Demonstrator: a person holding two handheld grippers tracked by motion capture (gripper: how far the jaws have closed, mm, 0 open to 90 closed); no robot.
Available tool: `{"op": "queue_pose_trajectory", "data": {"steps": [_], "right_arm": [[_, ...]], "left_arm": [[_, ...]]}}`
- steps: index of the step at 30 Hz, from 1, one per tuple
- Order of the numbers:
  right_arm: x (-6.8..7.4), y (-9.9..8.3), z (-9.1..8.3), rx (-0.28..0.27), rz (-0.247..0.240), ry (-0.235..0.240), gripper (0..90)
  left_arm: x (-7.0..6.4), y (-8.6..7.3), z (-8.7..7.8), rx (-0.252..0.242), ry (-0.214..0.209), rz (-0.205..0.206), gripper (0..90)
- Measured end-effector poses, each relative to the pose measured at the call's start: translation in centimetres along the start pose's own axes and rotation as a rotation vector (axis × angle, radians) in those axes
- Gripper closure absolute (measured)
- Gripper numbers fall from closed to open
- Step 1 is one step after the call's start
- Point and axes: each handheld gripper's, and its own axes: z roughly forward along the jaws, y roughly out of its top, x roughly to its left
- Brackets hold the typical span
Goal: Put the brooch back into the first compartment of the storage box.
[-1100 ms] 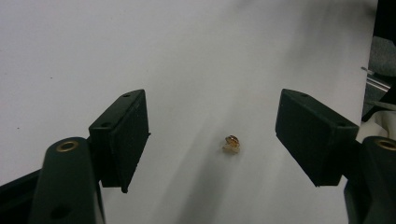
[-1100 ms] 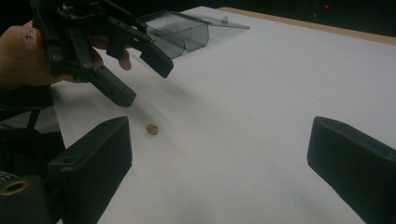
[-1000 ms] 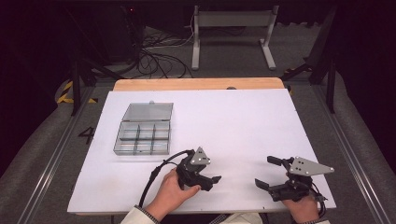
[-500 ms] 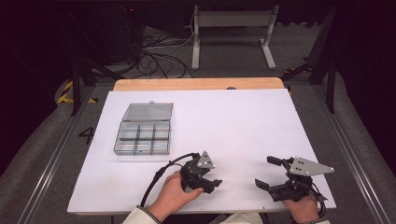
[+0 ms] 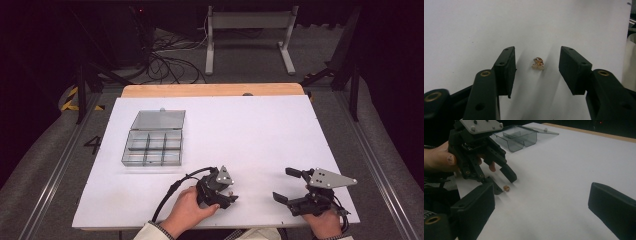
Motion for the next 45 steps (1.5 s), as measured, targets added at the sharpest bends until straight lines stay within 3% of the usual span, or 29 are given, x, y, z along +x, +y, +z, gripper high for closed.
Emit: {"op": "queue_pose_trajectory", "data": {"steps": [11, 12, 15, 24, 45], "right_arm": [[0.0, 0.0, 0.0, 0.001, -0.003, 0.001, 8.3], [0.0, 0.0, 0.0, 0.001, -0.003, 0.001, 8.3], [0.0, 0.0, 0.0, 0.001, -0.002, 0.0, 8.3], [-0.1, 0.0, 0.0, 0.001, -0.001, 0.002, 8.4], [-0.1, 0.0, 0.1, 0.002, 0.001, 0.001, 8.4]], "left_arm": [[-0.4, 0.1, 0.2, 0.003, 0.032, 0.039, 67.4], [-0.4, 0.1, 0.2, 0.003, 0.032, 0.04, 75.5], [-0.3, 0.1, 0.2, 0.005, 0.027, 0.037, 78.7], [-0.4, 0.2, 0.1, 0.002, 0.031, 0.039, 79.5], [0.1, 1.0, -3.5, -0.086, 0.044, 0.029, 79.5]]}}
